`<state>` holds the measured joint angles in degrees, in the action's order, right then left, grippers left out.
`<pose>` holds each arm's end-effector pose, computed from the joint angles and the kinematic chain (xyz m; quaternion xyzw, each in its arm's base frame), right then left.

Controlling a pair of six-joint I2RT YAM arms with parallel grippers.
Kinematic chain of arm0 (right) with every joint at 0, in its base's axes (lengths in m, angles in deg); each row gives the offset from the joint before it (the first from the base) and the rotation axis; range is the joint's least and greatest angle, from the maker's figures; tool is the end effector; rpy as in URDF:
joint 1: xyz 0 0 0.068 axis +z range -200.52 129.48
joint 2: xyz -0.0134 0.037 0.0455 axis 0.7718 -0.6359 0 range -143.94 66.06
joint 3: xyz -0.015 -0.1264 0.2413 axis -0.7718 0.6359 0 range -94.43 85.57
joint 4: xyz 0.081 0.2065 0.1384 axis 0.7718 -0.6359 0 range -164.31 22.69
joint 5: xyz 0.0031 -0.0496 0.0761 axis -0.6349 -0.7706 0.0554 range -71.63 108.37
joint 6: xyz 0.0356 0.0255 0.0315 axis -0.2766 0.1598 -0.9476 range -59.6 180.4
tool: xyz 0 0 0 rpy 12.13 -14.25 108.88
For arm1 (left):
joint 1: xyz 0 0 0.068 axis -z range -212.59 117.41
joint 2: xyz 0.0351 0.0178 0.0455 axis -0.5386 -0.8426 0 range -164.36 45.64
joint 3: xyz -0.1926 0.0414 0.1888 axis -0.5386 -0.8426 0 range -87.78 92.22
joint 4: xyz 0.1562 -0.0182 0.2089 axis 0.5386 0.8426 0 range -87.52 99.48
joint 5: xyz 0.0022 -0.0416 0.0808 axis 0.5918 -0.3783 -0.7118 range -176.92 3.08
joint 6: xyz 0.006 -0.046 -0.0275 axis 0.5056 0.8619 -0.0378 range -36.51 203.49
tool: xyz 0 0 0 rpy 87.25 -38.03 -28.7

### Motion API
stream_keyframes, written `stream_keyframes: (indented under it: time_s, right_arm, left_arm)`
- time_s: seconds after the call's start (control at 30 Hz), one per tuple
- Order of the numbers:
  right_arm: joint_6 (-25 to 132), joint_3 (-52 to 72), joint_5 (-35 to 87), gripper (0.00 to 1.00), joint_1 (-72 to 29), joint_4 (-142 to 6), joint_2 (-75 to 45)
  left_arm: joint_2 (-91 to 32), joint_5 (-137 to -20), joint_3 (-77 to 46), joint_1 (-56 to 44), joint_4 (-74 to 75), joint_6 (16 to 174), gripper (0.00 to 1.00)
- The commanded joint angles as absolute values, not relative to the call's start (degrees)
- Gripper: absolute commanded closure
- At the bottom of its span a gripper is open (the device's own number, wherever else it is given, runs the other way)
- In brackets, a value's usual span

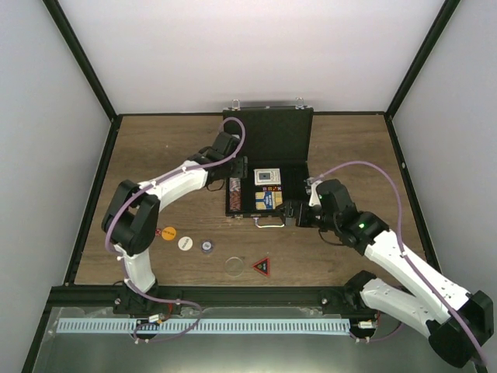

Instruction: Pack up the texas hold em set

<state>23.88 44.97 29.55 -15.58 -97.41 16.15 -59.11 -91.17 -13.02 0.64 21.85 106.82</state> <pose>0.1483 0.1119 0.2659 -0.0292 0.9003 0.3198 0.2938 0.3367 -0.2174 0.2152 0.0680 0.9347 -0.1338 0.3221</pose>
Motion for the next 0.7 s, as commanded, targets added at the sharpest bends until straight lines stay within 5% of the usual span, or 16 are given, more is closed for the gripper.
stream_keyframes:
  time_s: [0.0,0.67]
  right_arm:
    - [24.4,42.2,30.0,0.0,-16.1,-95.6,14.7]
    - [24.3,42.3,30.8,0.0,-16.1,-93.8,10.7]
  left_arm:
    - [-62.6,-92.5,-8.7,0.5,23.0,103.9,0.36]
    - [-66.1,-86.5,-13.7,0.6,19.3,105.7,0.64]
